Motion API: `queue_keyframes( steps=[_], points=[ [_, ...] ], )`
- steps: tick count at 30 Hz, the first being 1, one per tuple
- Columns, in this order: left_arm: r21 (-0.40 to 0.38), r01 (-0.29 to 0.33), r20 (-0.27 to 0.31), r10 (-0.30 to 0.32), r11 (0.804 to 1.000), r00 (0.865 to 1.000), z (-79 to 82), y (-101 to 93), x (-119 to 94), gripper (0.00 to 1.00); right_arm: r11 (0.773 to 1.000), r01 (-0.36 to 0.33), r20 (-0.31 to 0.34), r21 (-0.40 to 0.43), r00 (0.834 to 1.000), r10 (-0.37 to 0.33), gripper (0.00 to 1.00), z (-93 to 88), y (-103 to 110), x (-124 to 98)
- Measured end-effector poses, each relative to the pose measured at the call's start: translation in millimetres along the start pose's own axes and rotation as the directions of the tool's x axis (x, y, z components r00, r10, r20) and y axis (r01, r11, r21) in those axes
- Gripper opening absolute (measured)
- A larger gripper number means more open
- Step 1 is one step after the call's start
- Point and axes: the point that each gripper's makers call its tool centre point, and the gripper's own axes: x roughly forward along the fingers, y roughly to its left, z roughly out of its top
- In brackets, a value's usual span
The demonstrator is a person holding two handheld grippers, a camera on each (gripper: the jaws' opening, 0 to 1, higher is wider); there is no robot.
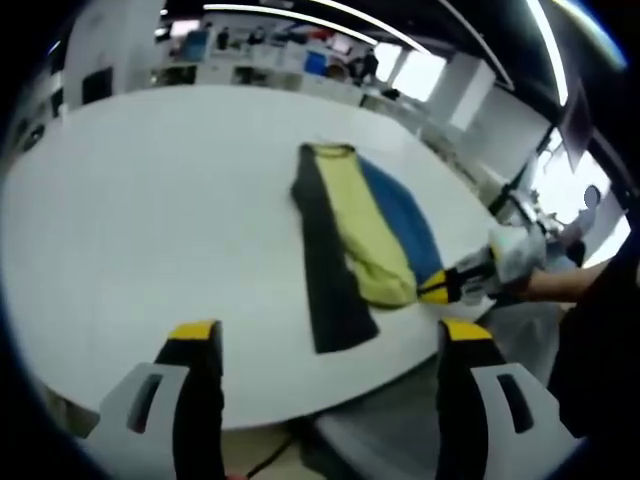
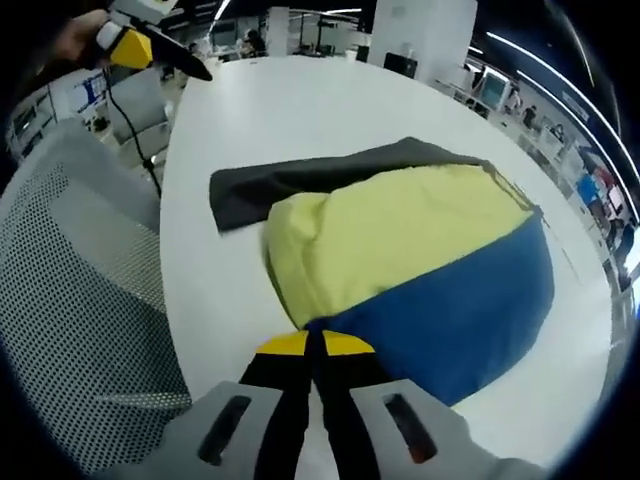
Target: Fold the garment on the visible template until the final outline fits inside the template.
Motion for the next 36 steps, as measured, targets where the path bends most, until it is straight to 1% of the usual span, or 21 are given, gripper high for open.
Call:
queue_keyframes(
  steps=[3, 5, 8, 13, 14, 16, 17, 18, 20, 21, 22, 23, 24, 25, 26, 28, 29, 32, 33, 35, 36],
  points=[
    [-0.002, -0.002, 0.0, 0.002, 1.0, 1.0, -0.4, 0.3, -1, 0.84, 0.999, -0.006, 0.006, 0.033, 1.0, 0.006, 0.03, -0.5, -1, -1],
    [0.0, -0.002, 0.0, 0.002, 1.0, 1.0, -0.6, -0.1, -1, 0.84, 0.996, -0.025, 0.022, 0.089, 1.0, 0.023, 0.03, 0.5, 1, -4],
    [0.0, -0.002, 0.002, 0.002, 1.0, 1.0, -0.1, -0.4, -1, 0.84, 0.989, -0.046, 0.051, 0.139, 0.998, 0.04, 0.02, 5.2, 2, -9],
    [0.003, 0.002, 0.005, -0.002, 1.0, 1.0, 0.4, -2.4, -1, 0.84, 0.981, -0.083, 0.102, 0.177, 0.993, 0.066, 0.02, 15.3, 7, -18],
    [0.004, 0.004, 0.006, -0.004, 1.0, 1.0, 0.6, -3.0, -1, 0.84, 0.978, -0.091, 0.113, 0.189, 0.991, 0.07, 0.02, 17.5, 9, -19],
    [0.006, 0.008, 0.006, -0.008, 1.0, 1.0, 0.7, -4.5, -1, 0.84, 0.957, -0.114, 0.164, 0.266, 0.984, 0.072, 0.02, 24.8, 11, -25],
    [0.007, 0.009, 0.008, -0.009, 1.0, 1.0, 0.9, -4.9, -1, 0.84, 0.941, -0.125, 0.191, 0.314, 0.979, 0.066, 0.02, 27.9, 10, -28],
    [0.007, 0.009, 0.008, -0.009, 1.0, 1.0, 1.0, -5.1, -1, 0.84, 0.918, -0.141, 0.228, 0.371, 0.972, 0.057, 0.02, 32.5, 8, -33],
    [0.009, 0.009, 0.007, -0.009, 1.0, 1.0, 0.8, -5.4, -1, 0.84, 0.879, -0.163, 0.27, 0.448, 0.962, 0.041, 0.02, 36.3, 3, -41],
    [0.011, 0.009, 0.007, -0.009, 1.0, 1.0, 0.8, -5.6, -1, 0.84, 0.841, -0.189, 0.315, 0.506, 0.949, 0.024, 0.02, 41.5, -1, -48],
    [0.013, 0.009, 0.006, -0.01, 1.0, 1.0, 0.9, -5.7, -2, 0.84, 0.815, -0.212, 0.343, 0.539, 0.939, 0.018, 0.02, 44.8, -3, -53],
    [0.014, 0.01, 0.006, -0.01, 1.0, 1.0, 0.9, -5.8, -2, 0.84, 0.775, -0.245, 0.388, 0.583, 0.922, 0.0, 0.02, 50.5, -8, -62],
    [0.015, 0.011, 0.006, -0.011, 1.0, 1.0, 1.0, -6.0, -2, 0.84, 0.75, -0.268, 0.417, 0.605, 0.909, -0.011, 0.02, 54.1, -10, -68],
    [0.016, 0.011, 0.006, -0.012, 1.0, 1.0, 1.1, -6.3, -2, 0.84, 0.719, -0.298, 0.448, 0.628, 0.894, -0.021, 0.02, 58.2, -13, -74],
    [0.018, 0.013, 0.006, -0.013, 1.0, 1.0, 1.4, -7.0, -1, 0.84, 0.681, -0.327, 0.483, 0.655, 0.874, -0.044, 0.02, 63.7, -16, -85],
    [0.023, 0.017, 0.006, -0.017, 1.0, 1.0, 2.2, -9.2, -1, 0.84, 0.656, -0.349, 0.519, 0.67, 0.851, -0.077, 0.02, 67.7, -22, -99],
    [0.025, 0.019, 0.006, -0.02, 1.0, 1.0, 2.5, -10.4, 0, 0.84, 0.646, -0.349, 0.527, 0.678, 0.845, -0.097, 0.02, 67.8, -26, -104],
    [0.033, 0.027, 0.005, -0.027, 0.999, 1.0, 3.2, -14.1, 0, 0.84, 0.59, -0.371, 0.561, 0.717, 0.809, -0.173, 0.02, 68.1, -44, -124],
    [0.034, 0.029, 0.004, -0.029, 0.999, 1.0, 3.3, -15.1, 0, 0.84, 0.566, -0.375, 0.57, 0.734, 0.793, -0.213, 0.02, 65.8, -55, -133],
    [0.04, 0.033, 0.003, -0.033, 0.999, 0.999, 3.6, -16.9, 0, 0.84, 0.539, -0.378, 0.577, 0.753, 0.773, -0.264, 0.02, 61.4, -71, -145],
    [0.042, 0.034, 0.002, -0.034, 0.999, 0.999, 3.6, -17.4, 0, 0.84, 0.53, -0.374, 0.577, 0.761, 0.764, -0.289, 0.02, 59.1, -79, -151]
  ],
)
